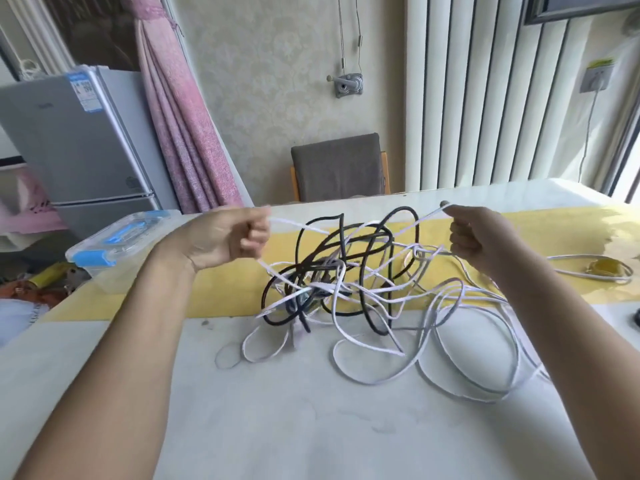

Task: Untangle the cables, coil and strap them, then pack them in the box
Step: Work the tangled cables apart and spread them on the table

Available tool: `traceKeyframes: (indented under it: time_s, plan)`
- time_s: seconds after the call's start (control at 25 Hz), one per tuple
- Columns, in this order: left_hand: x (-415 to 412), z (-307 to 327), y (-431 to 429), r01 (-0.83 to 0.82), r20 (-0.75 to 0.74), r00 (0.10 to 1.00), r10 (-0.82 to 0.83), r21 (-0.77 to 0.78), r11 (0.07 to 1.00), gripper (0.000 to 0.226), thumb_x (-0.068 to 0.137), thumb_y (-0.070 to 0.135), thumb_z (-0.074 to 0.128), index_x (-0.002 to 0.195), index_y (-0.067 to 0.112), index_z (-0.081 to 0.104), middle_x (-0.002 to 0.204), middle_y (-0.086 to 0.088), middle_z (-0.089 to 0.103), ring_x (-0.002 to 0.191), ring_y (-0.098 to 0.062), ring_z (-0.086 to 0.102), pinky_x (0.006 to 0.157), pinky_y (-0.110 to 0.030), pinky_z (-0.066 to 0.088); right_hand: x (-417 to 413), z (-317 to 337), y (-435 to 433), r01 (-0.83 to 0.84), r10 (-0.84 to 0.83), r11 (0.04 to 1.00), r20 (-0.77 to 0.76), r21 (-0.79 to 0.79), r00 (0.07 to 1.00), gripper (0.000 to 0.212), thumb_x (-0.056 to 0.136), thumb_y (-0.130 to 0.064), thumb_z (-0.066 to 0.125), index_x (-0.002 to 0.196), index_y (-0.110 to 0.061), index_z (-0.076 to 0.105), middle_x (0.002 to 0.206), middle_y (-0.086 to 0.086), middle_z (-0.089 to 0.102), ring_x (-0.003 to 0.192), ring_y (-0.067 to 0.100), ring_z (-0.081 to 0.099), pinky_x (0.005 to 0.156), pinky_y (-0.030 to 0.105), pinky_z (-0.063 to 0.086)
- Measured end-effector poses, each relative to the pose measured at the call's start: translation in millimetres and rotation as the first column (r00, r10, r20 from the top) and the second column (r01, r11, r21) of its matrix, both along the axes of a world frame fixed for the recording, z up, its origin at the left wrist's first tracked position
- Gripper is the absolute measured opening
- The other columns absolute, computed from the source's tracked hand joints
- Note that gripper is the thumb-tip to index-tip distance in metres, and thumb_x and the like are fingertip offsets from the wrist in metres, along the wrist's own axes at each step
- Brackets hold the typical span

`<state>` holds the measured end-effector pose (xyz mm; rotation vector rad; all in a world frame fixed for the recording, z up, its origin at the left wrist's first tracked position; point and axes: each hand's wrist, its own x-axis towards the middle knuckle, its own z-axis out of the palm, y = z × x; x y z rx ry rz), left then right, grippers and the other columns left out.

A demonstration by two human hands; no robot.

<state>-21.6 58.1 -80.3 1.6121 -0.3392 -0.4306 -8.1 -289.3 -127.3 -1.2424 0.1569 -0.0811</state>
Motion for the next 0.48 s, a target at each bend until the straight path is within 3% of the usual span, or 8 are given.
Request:
traceKeyframes:
  time_s: [0.08,0.16,0.2,0.28,0.32,0.36,0.4,0.48]
  plan:
    - [7,-5,5,0.109,-0.055,0.985,-0.165,-0.545,0.832,0.02,0.085,0.034,0.067,0.087,0.014,0.066,0.073,-0.001,0.055,0.072,-0.015,0.06,0.084,-0.043,0.054,11,17,7,0.015,-0.013,0.988,-0.015,0.153,1.0,0.027,0.095,-0.021,0.053,0.069,-0.016,0.044,0.042,-0.005,0.025,0.038,0.01,0.022,0.042,0.015,0.022]
    - [8,-12,-1,0.025,-0.088,0.989,-0.118,-0.688,0.725,0.022,0.094,0.03,0.047,0.099,0.021,0.067,0.075,0.0,0.053,0.072,-0.014,0.059,0.08,-0.045,0.055,18,38,18,-0.142,0.168,0.945,-0.064,0.295,0.984,0.049,0.097,-0.044,0.044,0.06,-0.013,0.044,0.042,-0.001,0.026,0.04,0.013,0.026,0.047,0.019,0.029]
    - [9,-10,-6,-0.047,-0.099,0.995,-0.022,-0.646,0.762,0.025,0.093,0.029,0.044,0.093,0.024,0.068,0.07,0.002,0.047,0.062,-0.01,0.053,0.069,-0.037,0.057,22,48,22,-0.247,0.277,0.933,-0.086,0.262,0.957,0.062,0.096,-0.057,0.035,0.053,-0.013,0.04,0.043,-0.001,0.023,0.037,0.013,0.025,0.045,0.02,0.028]
    - [14,4,-14,-0.191,-0.004,0.979,0.205,-0.385,0.903,0.026,0.096,0.024,0.042,0.085,0.023,0.065,0.063,0.004,0.033,0.047,-0.006,0.035,0.048,-0.018,0.043,30,61,29,-0.35,0.346,0.937,-0.14,-0.004,0.928,0.067,0.09,-0.072,0.023,0.051,-0.018,0.03,0.045,-0.003,0.017,0.032,0.011,0.017,0.039,0.017,0.017]
    - [19,15,-14,-0.264,0.128,0.95,0.283,-0.15,0.953,0.027,0.1,0.021,0.04,0.084,0.02,0.061,0.061,0.004,0.029,0.044,-0.005,0.028,0.041,-0.014,0.032,38,66,31,-0.336,0.314,0.927,-0.148,-0.165,0.938,0.065,0.089,-0.073,0.022,0.053,-0.019,0.026,0.047,-0.003,0.016,0.032,0.011,0.015,0.039,0.017,0.013]
    - [24,28,-13,-0.347,0.304,0.906,0.293,0.141,0.927,0.028,0.102,0.018,0.039,0.082,0.019,0.059,0.059,0.004,0.028,0.044,-0.007,0.025,0.037,-0.012,0.025,46,71,33,-0.299,0.269,0.899,-0.135,-0.32,0.954,0.064,0.089,-0.072,0.023,0.054,-0.019,0.027,0.047,-0.002,0.019,0.034,0.012,0.016,0.039,0.017,0.012]
    - [28,43,-11,-0.444,0.469,0.852,0.231,0.414,0.795,0.029,0.102,0.019,0.042,0.078,0.019,0.059,0.057,0.002,0.032,0.044,-0.009,0.026,0.034,-0.014,0.022,53,77,33,-0.218,0.197,0.838,-0.096,-0.501,0.976,0.065,0.091,-0.07,0.025,0.055,-0.016,0.034,0.048,0.001,0.024,0.036,0.013,0.021,0.04,0.018,0.015]
    - [32,68,1,-0.527,0.559,0.826,0.076,0.716,0.458,0.028,0.095,0.025,0.057,0.069,0.017,0.062,0.057,-0.003,0.045,0.047,-0.014,0.036,0.034,-0.016,0.029,64,87,23,0.046,-0.007,0.542,0.05,-0.839,0.999,0.065,0.094,-0.064,0.031,0.067,-0.007,0.051,0.054,0.009,0.039,0.047,0.021,0.037,0.044,0.025,0.024]
